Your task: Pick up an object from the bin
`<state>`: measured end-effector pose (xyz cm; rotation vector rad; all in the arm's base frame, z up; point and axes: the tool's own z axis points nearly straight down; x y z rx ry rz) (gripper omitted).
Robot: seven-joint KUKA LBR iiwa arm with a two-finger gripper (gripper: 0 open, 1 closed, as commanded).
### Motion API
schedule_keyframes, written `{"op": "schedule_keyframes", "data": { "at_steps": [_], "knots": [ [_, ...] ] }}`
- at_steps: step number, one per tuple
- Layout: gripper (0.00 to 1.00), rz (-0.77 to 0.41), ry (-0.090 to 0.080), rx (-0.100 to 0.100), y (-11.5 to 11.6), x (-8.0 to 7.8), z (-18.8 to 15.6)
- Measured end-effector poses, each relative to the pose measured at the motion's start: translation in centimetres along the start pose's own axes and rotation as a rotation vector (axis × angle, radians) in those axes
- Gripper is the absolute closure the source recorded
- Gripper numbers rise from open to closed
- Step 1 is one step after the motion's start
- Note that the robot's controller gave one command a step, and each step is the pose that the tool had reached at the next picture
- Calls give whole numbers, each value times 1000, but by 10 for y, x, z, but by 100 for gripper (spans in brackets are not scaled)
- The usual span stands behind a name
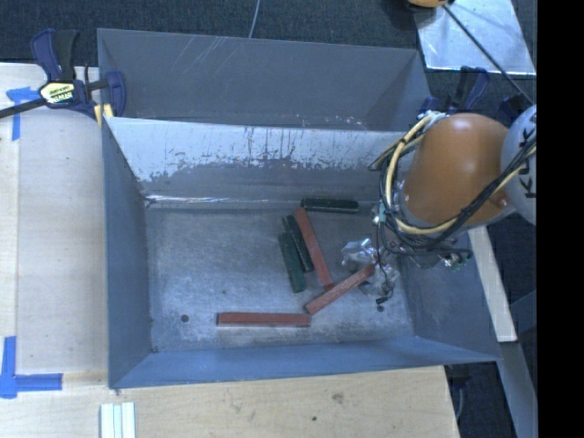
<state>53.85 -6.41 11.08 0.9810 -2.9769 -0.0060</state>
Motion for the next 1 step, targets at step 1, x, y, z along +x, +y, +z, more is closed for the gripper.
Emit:
{"op": "schedule_keyframes", "data": {
  "at_steps": [1],
  "knots": [
    [100, -56, -16, 15, 8, 10, -22]
  ]
}}
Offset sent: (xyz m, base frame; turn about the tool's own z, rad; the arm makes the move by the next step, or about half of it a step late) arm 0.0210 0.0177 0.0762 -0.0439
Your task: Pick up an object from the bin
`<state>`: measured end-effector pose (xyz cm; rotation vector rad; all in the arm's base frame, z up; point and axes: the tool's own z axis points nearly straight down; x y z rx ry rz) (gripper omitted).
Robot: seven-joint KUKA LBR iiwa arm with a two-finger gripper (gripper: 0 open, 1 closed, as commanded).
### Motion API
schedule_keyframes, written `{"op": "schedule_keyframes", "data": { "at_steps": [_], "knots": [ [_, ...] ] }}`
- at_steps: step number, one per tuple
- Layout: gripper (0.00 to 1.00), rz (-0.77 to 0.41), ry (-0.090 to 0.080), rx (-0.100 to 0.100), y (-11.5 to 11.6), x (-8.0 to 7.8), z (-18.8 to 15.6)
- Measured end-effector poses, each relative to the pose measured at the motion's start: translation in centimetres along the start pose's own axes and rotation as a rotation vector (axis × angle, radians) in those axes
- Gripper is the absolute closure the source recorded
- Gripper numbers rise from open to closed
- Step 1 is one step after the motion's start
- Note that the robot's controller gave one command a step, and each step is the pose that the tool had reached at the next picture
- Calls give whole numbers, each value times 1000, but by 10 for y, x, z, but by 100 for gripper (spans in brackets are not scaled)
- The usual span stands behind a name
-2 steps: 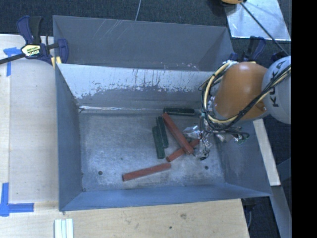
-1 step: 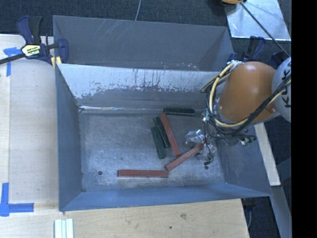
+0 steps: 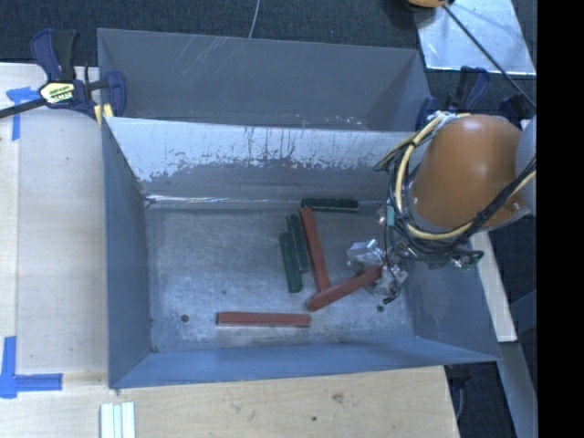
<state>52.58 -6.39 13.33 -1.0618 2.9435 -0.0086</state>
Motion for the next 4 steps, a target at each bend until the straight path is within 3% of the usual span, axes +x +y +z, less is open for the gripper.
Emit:
{"op": "schedule_keyframes", "data": {
  "at_steps": [1, 4],
  "knots": [
    [100, 13, 7, -8, -9, -38, -54],
    [100, 16, 8, -9, -9, -38, -54]
  ]
}}
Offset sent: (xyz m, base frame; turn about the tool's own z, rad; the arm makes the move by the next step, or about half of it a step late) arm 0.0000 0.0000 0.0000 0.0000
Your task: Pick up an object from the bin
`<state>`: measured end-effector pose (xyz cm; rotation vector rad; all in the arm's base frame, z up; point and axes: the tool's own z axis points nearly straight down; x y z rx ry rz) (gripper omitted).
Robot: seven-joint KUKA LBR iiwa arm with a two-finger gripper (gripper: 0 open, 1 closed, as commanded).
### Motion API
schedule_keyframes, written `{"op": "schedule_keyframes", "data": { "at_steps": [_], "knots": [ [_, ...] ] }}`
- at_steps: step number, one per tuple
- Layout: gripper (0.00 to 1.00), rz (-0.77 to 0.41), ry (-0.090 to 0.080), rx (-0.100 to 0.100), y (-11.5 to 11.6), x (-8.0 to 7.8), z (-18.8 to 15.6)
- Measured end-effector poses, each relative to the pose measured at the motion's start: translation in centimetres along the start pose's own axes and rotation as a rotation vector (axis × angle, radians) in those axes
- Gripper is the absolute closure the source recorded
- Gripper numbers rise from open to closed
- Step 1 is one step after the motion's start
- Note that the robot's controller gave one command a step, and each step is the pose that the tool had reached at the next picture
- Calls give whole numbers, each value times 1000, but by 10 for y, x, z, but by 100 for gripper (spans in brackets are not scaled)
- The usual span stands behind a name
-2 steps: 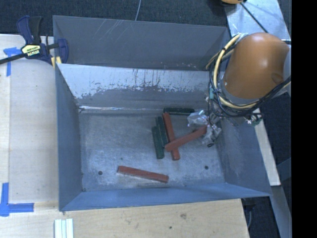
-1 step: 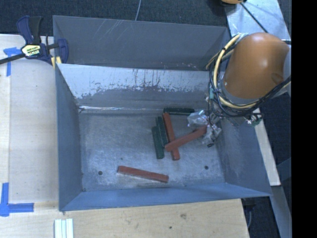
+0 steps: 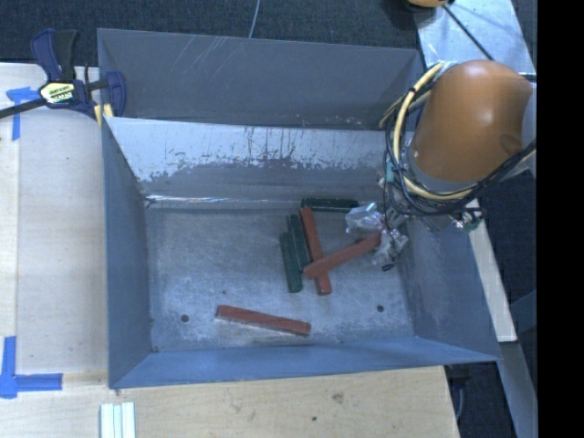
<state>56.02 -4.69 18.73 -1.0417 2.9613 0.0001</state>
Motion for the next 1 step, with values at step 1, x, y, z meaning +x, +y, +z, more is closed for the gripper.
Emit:
{"op": "schedule_keyframes", "data": {
  "at_steps": [1],
  "knots": [
    [100, -368, -3, 5, -52, 36, -107]
  ]
}}
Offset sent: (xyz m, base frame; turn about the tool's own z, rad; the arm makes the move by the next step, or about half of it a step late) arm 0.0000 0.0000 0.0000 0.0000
